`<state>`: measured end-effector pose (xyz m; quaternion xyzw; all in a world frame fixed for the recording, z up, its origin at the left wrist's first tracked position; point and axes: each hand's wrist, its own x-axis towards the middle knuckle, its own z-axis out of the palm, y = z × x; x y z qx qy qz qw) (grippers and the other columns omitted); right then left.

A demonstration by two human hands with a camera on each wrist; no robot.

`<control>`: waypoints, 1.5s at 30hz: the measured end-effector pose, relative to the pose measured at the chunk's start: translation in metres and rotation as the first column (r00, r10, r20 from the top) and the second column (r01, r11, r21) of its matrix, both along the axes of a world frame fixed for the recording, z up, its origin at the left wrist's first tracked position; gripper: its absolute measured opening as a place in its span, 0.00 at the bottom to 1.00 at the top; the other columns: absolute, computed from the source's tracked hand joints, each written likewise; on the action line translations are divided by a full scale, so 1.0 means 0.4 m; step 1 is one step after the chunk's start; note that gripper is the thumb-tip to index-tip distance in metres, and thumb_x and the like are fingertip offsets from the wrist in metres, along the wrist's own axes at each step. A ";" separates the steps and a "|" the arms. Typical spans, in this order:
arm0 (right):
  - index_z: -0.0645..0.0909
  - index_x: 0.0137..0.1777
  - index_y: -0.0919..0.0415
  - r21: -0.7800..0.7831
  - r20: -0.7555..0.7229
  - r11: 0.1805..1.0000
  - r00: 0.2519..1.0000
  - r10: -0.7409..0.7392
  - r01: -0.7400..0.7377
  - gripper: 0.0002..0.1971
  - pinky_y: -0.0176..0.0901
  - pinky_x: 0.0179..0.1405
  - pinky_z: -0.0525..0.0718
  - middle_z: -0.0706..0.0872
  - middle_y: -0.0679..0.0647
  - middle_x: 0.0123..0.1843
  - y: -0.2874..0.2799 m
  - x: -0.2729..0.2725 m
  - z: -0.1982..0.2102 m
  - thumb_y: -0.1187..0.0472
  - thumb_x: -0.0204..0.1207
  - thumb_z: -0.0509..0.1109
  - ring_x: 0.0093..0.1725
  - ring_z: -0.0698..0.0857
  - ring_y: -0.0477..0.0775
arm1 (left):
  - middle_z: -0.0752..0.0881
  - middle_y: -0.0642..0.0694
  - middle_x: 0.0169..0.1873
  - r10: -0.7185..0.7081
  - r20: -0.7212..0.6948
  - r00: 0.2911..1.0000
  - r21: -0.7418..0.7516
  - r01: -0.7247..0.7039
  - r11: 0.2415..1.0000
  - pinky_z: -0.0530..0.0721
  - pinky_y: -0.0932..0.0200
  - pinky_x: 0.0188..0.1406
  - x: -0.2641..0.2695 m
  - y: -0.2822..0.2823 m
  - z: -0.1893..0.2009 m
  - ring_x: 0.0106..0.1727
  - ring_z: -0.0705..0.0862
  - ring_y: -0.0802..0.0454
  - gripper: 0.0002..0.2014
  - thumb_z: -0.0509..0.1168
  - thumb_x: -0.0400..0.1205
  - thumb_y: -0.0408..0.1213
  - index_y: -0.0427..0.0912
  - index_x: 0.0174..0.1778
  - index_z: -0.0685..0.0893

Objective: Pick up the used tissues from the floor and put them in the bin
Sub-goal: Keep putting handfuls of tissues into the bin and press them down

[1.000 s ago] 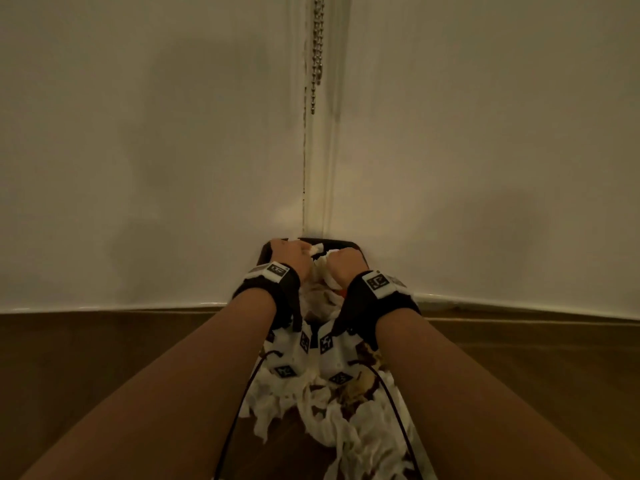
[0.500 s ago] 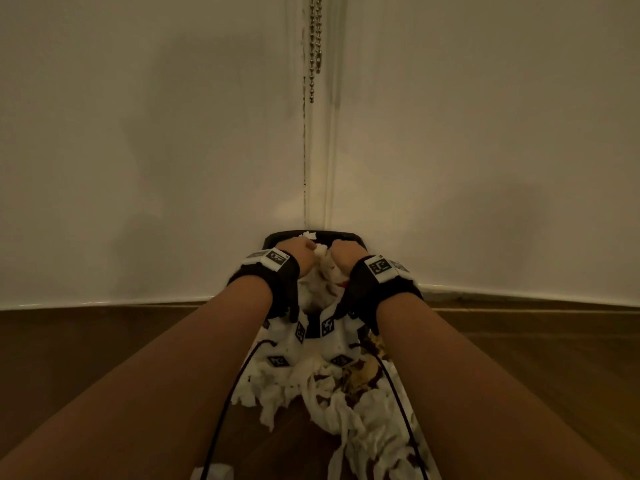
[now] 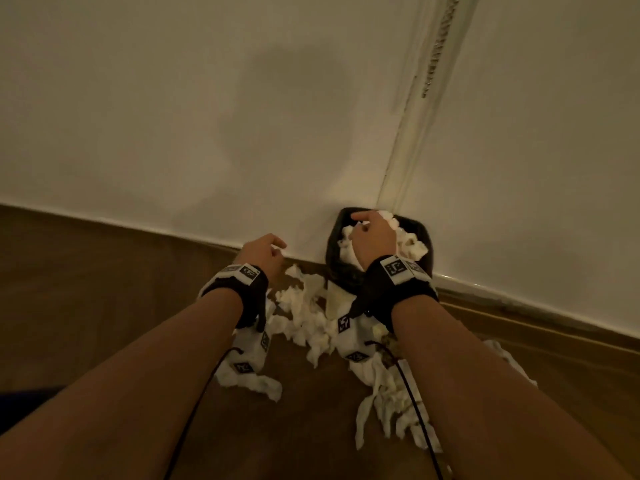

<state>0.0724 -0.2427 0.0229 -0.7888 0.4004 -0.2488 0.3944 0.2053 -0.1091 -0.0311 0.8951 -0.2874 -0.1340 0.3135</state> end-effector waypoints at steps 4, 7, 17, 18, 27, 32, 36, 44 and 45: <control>0.79 0.62 0.61 0.152 -0.065 0.965 0.972 0.226 -0.214 0.12 0.46 0.45 0.84 0.87 0.61 0.48 0.109 0.064 -0.073 0.64 0.81 0.60 0.41 0.84 0.54 | 0.84 0.41 0.59 0.025 -0.014 1.000 0.246 -0.021 0.969 0.77 0.58 0.45 0.036 0.164 -0.102 0.56 0.83 0.42 0.12 0.58 0.83 0.36 0.45 0.61 0.81; 0.79 0.64 0.61 0.339 -0.147 0.889 0.916 0.374 -0.308 0.13 0.46 0.42 0.86 0.85 0.58 0.47 0.177 0.107 -0.154 0.65 0.81 0.62 0.39 0.83 0.53 | 0.83 0.41 0.61 0.053 -0.082 0.995 0.366 -0.019 0.930 0.79 0.56 0.48 0.045 0.257 -0.163 0.59 0.82 0.43 0.15 0.60 0.82 0.32 0.46 0.63 0.80; 0.66 0.76 0.45 0.265 -0.686 0.757 0.435 0.583 -0.597 0.30 0.54 0.69 0.76 0.68 0.58 0.76 0.321 0.131 -0.430 0.63 0.76 0.68 0.72 0.72 0.65 | 0.65 0.39 0.69 0.222 -0.019 0.975 0.496 -0.183 0.849 0.76 0.43 0.63 0.054 0.396 -0.302 0.68 0.69 0.35 0.25 0.63 0.81 0.41 0.50 0.73 0.66; 0.60 0.79 0.41 0.273 -0.727 0.718 0.351 0.590 -0.641 0.34 0.59 0.73 0.72 0.60 0.58 0.80 0.328 0.128 -0.445 0.63 0.76 0.68 0.76 0.66 0.68 | 0.63 0.39 0.70 0.225 -0.034 0.974 0.494 -0.179 0.851 0.76 0.42 0.64 0.057 0.400 -0.315 0.68 0.69 0.34 0.26 0.63 0.80 0.43 0.52 0.74 0.64; 0.47 0.81 0.33 0.381 -0.819 0.422 -0.088 0.568 -0.822 0.40 0.69 0.75 0.64 0.35 0.51 0.84 0.385 0.142 -0.451 0.62 0.79 0.66 0.81 0.46 0.72 | 0.53 0.43 0.75 0.094 -0.082 0.992 0.604 -0.026 0.797 0.74 0.38 0.66 0.066 0.403 -0.412 0.69 0.67 0.29 0.37 0.68 0.77 0.36 0.63 0.77 0.56; 0.46 0.81 0.34 0.403 -0.802 0.384 -0.119 0.585 -0.831 0.46 0.67 0.76 0.63 0.36 0.50 0.85 0.399 0.139 -0.483 0.65 0.74 0.70 0.82 0.44 0.70 | 0.56 0.42 0.73 0.200 -0.040 0.979 0.540 -0.147 0.828 0.78 0.38 0.62 0.066 0.394 -0.442 0.67 0.71 0.31 0.43 0.77 0.70 0.42 0.57 0.74 0.56; 0.56 0.81 0.44 0.384 -0.785 0.441 -0.035 0.618 -0.811 0.33 0.64 0.73 0.69 0.46 0.55 0.84 0.417 0.155 -0.494 0.64 0.79 0.63 0.79 0.55 0.71 | 0.49 0.45 0.78 0.294 -0.092 0.951 0.516 -0.207 0.831 0.75 0.39 0.66 0.091 0.404 -0.448 0.71 0.68 0.31 0.50 0.79 0.68 0.44 0.58 0.77 0.51; 0.75 0.68 0.67 0.285 -0.799 0.422 0.029 0.600 -0.861 0.16 0.53 0.65 0.76 0.67 0.62 0.70 0.423 0.168 -0.487 0.68 0.82 0.57 0.65 0.75 0.66 | 0.63 0.37 0.73 0.186 -0.157 0.970 0.584 -0.060 0.809 0.76 0.43 0.66 0.120 0.415 -0.438 0.69 0.73 0.33 0.35 0.68 0.79 0.42 0.42 0.79 0.59; 0.76 0.67 0.67 0.288 -0.805 0.432 0.028 0.592 -0.855 0.16 0.52 0.65 0.76 0.68 0.62 0.70 0.424 0.171 -0.489 0.68 0.82 0.58 0.65 0.76 0.65 | 0.64 0.37 0.73 0.191 -0.152 0.970 0.594 -0.065 0.802 0.75 0.45 0.65 0.118 0.412 -0.434 0.68 0.73 0.35 0.33 0.67 0.80 0.42 0.39 0.78 0.61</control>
